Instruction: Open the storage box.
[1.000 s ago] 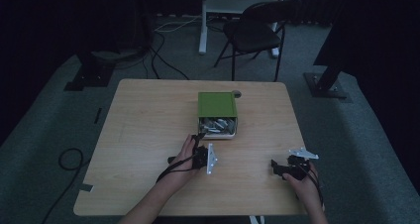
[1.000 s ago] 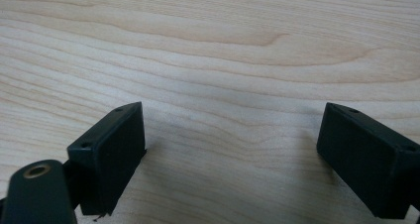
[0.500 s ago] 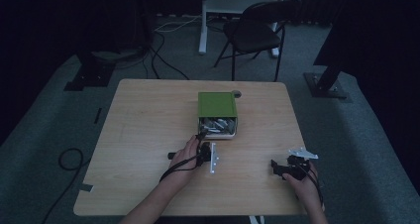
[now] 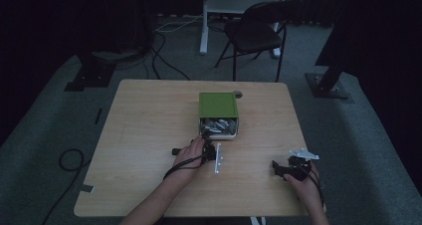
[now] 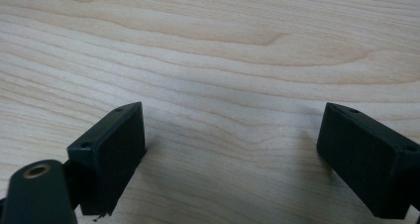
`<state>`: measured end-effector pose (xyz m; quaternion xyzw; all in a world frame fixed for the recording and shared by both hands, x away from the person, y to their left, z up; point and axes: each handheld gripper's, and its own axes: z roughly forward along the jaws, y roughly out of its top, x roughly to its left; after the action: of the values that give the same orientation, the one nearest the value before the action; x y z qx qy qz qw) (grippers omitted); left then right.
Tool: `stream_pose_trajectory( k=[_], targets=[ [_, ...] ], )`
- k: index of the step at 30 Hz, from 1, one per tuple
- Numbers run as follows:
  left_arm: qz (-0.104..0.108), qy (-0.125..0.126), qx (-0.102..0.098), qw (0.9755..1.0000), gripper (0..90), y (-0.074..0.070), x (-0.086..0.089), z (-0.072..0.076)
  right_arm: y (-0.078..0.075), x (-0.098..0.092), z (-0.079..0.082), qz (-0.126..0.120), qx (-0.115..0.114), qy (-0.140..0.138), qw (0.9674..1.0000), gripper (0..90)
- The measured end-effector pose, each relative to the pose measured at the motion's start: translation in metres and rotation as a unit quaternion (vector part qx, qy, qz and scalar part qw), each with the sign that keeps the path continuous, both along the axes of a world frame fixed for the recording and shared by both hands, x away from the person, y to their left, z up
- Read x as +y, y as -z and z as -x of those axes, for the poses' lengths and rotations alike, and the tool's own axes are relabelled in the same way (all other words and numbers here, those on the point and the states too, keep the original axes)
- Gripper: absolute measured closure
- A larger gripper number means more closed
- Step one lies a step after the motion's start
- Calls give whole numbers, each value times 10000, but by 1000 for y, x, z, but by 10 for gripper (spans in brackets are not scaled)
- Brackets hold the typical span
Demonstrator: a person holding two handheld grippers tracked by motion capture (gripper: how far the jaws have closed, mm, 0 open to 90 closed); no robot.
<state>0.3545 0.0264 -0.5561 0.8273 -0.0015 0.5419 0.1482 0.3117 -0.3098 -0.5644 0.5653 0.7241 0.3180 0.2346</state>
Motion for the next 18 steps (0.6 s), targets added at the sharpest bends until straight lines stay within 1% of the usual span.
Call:
stream_pose_trajectory(
  k=[3, 5, 9, 15, 16, 17, 18],
  targets=[
    [-131, -4, -66, 9999, 687, 3, -1, -2, 0, 0, 0, 2, 2, 1, 10000, 110],
    [-122, -16, -73, 9999, 690, 3, -2, -2, 0, 0, 0, 2, 1, 2, 10000, 110],
    [-191, -73, -93, 9997, 697, 3, -4, -2, 0, 0, 0, 8, 4, 4, 10000, 110],
    [-221, -56, -70, 9997, 702, 2, -3, -1, 0, 0, 0, 25, 3, 2, 10000, 110],
    [-235, -42, -45, 9997, 705, 2, -4, -1, 0, 1, 0, 26, 2, 2, 10000, 110],
    [-295, -28, -73, 9995, 708, 2, -4, -1, 0, 0, 0, 27, 2, 1, 10000, 110],
    [-293, -24, -69, 9995, 707, 2, -4, -1, 0, 0, 0, 24, 3, 1, 10000, 110]
  ],
)
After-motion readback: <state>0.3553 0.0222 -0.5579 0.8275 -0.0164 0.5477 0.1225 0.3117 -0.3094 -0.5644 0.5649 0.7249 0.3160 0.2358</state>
